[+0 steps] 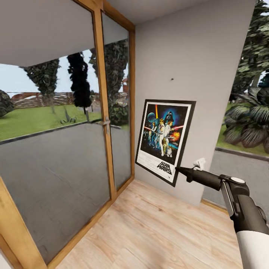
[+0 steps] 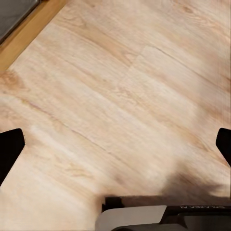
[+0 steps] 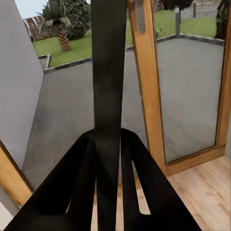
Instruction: Pick up the poster from the kitchen countertop and hang it on one of the wall nails in the kitchen.
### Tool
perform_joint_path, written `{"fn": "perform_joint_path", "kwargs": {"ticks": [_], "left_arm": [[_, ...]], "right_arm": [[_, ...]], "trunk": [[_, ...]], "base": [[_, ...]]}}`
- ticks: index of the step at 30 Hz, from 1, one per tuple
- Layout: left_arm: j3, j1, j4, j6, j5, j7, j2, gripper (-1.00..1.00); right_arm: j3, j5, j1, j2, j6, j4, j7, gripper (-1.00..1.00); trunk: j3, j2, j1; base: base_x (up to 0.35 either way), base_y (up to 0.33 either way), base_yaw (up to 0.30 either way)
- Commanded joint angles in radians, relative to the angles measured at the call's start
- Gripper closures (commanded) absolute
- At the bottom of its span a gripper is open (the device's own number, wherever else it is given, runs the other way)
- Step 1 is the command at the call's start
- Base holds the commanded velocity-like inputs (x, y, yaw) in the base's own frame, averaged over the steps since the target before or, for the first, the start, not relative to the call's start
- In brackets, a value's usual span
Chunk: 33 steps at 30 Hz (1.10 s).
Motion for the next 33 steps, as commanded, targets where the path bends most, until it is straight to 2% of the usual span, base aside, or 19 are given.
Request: {"fn": "perform_joint_path", "kwargs": {"ticks": [1, 27, 33], "left_arm": [[0.003, 0.000, 0.000, -0.001, 0.001, -0.006, 0.000, -1.00], [0.004, 0.000, 0.000, -0.003, 0.001, -0.006, 0.000, -1.00], [0.004, 0.000, 0.000, -0.004, 0.001, -0.006, 0.000, -1.00]], "right_arm": [[-0.001, -0.002, -0.001, 0.000, 0.010, 0.000, 0.006, 1.00], [0.000, -0.002, -0.001, 0.002, 0.010, 0.000, 0.006, 1.00], [0.000, -0.002, -0.001, 0.002, 0.010, 0.000, 0.006, 1.00]], "trunk": [[0.000, 0.000, 0.001], [0.019, 0.000, 0.001], [0.024, 0.000, 0.001]], "base": [[0.191, 0.321, -0.113], [0.193, 0.320, -0.254], [0.149, 0.107, -0.272]]}}
